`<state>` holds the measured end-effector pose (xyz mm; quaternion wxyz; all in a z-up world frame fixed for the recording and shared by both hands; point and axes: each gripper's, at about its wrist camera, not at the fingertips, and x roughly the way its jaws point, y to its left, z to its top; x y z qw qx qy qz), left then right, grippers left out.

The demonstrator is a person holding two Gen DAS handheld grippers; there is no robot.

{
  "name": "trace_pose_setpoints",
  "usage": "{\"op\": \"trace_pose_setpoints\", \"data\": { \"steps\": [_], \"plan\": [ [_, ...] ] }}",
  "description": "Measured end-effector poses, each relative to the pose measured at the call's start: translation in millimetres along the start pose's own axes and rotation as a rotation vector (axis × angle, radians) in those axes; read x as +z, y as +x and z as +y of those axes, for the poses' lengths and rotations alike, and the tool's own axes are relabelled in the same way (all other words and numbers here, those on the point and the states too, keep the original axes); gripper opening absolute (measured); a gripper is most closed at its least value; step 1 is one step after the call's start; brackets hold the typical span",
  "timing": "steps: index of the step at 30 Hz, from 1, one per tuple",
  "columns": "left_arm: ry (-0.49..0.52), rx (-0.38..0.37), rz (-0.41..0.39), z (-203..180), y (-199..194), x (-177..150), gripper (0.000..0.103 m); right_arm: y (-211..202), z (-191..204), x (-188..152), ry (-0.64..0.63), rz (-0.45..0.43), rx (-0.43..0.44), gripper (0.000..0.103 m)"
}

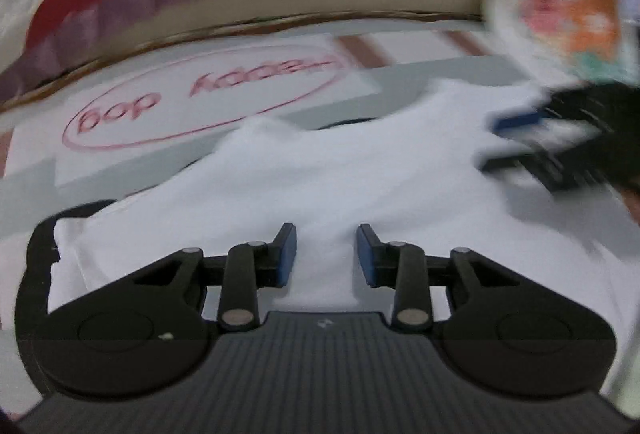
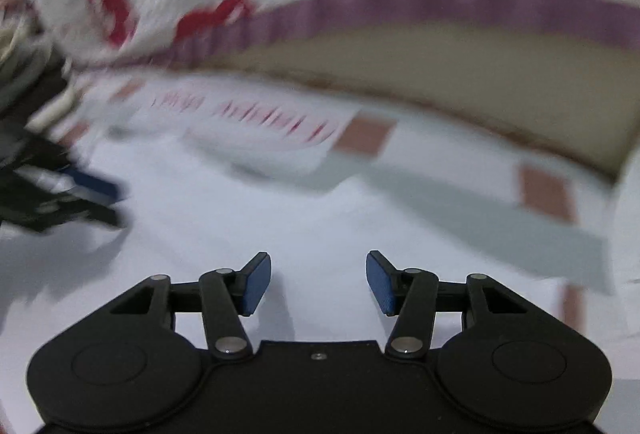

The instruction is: Fold clothes

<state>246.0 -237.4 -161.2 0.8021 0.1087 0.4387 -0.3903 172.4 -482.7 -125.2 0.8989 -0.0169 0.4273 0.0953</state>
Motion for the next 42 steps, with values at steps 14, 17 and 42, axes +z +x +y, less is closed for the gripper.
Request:
{"op": "trace_pose_setpoints", "data": {
  "steps": [14,17,42],
  "plan": [
    [-0.138,0.248,-0.162,27.3,18.1,15.7,0.042,46.7,0.3,23.6,0.152,-0.078,-0.136,0.074],
    [-0.133,0.290,-0.168,24.3,12.7,15.0,0.043,53.8,-3.7,30.1,0.184,-0.086,-0.150,0.072],
    [-0.101,0.368,-0.089,-16.7,-81.9,-103.0,0.051,-18.4,77.4,-42.2,0.095,-0.058,0.000,0.070]
  ]
}}
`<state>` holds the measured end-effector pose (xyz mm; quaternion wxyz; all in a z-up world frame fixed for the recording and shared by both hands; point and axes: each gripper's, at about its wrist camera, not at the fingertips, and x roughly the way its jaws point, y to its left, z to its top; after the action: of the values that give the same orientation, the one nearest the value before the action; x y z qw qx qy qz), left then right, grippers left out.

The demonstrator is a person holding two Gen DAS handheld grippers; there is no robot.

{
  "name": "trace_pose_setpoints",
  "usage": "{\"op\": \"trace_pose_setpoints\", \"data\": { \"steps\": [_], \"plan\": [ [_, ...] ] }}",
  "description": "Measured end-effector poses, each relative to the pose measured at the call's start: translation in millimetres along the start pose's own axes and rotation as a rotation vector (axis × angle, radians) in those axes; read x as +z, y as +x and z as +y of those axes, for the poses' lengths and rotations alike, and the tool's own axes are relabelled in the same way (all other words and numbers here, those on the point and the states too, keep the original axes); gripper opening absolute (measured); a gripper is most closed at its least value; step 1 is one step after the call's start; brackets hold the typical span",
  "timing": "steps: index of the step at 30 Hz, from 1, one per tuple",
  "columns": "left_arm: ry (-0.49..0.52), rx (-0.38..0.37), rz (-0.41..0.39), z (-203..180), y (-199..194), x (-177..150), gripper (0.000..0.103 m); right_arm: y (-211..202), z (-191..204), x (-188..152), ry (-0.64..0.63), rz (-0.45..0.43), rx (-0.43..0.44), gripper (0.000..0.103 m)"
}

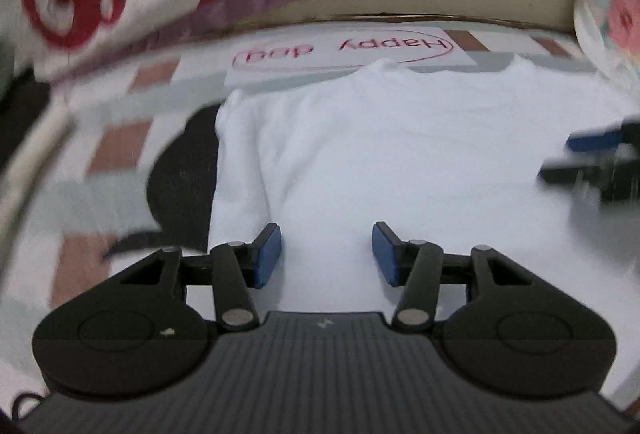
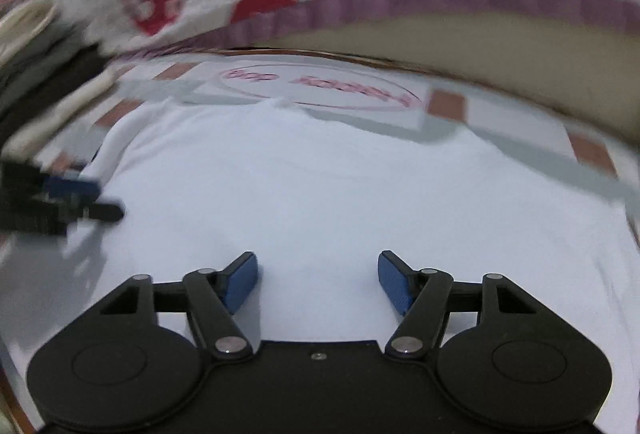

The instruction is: Fold clothes

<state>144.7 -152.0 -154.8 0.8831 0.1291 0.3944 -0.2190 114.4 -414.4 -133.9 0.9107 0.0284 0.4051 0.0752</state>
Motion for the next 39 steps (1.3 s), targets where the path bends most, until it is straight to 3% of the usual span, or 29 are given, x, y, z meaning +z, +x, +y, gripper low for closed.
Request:
{"op": "trace_pose_setpoints", "data": {
  "steps": [4,6,10,14,16,19,21,24,30,34,39],
  "plan": [
    [-0.082,-0.046,-0.001,18.0,3.8,2.7,0.053,-4.0,-39.2,-3.0,0.025,-0.009,-0.204,0.070],
    [-0.096,-0.060,-0.004,22.7,4.0,2.7,0.053,-13.4,-71.8,-9.8,0.115,-0.031,-0.217,0.070],
    [-0.108,-0.055,-0.004,17.5,-1.2,2.6,0.053,-36.0,-111.2,-24.5,0.190,-0.034,-0.365,0.064],
    [-0.079,-0.099,-0.014,-0.2,-10.8,3.5,0.058,-53.5,-142.2,-31.0,0.249,-0.011,-0.497,0.066],
    [-0.055,-0.138,-0.026,-14.5,-15.2,5.5,0.058,-74.7,-155.3,-37.5,0.380,-0.046,-0.467,0.065],
    [0.017,-0.199,-0.039,-42.9,-22.5,2.4,0.063,-112.4,-151.8,-53.8,0.478,-0.101,-0.388,0.067],
    [0.082,-0.226,-0.012,-64.2,-22.9,-3.4,0.066,-130.2,-146.6,-66.9,0.528,-0.116,-0.298,0.067],
    [0.040,-0.276,0.057,-80.9,-19.6,-14.2,0.071,-153.4,-147.5,-94.7,0.656,-0.106,-0.209,0.069],
    [0.122,-0.304,0.119,-113.5,-25.6,-25.7,0.072,-178.8,-142.0,-161.2,1.024,-0.090,-0.023,0.069],
    [0.173,-0.278,0.124,-124.7,-31.7,-31.6,0.072,-173.8,-127.7,-175.5,1.008,-0.036,-0.002,0.070],
    [0.153,-0.320,0.137,-117.0,-38.6,-25.8,0.072,-158.2,-117.2,-162.7,0.964,-0.047,0.024,0.072]
  ]
}}
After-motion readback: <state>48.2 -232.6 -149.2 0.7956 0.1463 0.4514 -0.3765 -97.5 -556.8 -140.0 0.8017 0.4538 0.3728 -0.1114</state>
